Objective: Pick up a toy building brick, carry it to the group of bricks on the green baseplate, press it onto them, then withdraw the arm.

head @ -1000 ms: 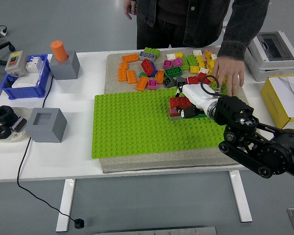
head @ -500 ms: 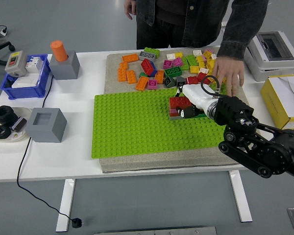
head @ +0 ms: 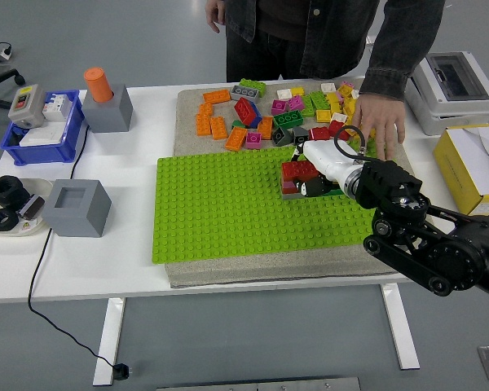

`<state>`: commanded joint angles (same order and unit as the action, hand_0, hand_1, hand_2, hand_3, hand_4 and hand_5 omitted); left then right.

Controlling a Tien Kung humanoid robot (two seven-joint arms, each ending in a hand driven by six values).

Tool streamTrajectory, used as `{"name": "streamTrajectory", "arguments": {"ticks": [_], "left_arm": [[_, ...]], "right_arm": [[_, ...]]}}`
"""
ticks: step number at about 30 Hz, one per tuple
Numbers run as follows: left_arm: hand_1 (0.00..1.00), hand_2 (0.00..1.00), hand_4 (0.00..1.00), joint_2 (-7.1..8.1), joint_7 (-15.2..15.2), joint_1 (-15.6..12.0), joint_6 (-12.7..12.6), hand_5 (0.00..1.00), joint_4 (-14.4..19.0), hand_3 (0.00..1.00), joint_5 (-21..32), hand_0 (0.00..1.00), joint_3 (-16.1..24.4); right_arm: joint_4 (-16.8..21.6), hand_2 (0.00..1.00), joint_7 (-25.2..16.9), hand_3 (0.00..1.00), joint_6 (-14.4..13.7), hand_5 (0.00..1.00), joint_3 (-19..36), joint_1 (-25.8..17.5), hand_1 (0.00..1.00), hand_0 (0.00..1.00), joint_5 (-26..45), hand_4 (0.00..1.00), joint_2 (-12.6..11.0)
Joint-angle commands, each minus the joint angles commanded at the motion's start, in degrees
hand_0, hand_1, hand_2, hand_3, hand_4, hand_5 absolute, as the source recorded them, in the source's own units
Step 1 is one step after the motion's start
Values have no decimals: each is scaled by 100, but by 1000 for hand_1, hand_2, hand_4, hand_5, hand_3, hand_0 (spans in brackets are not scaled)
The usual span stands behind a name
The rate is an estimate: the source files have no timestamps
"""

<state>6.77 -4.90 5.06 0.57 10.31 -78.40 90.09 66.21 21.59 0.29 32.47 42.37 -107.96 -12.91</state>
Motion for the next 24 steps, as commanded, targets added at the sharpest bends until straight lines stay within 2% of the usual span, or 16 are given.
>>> {"name": "streamTrajectory", "arguments": {"ticks": [1,24], "left_arm": [[623,579,651,0,0,0,0,200,0,587,0,634,-1],[623,577,650,6,7,5,5,200,0,586,12,634,-18]], "right_arm": [[-1,856,0,698,0,113,-1,0,829,863,2,647,0],[-1,859,-5,696,4,122,14,6,831,865,31,641,-3]]}}
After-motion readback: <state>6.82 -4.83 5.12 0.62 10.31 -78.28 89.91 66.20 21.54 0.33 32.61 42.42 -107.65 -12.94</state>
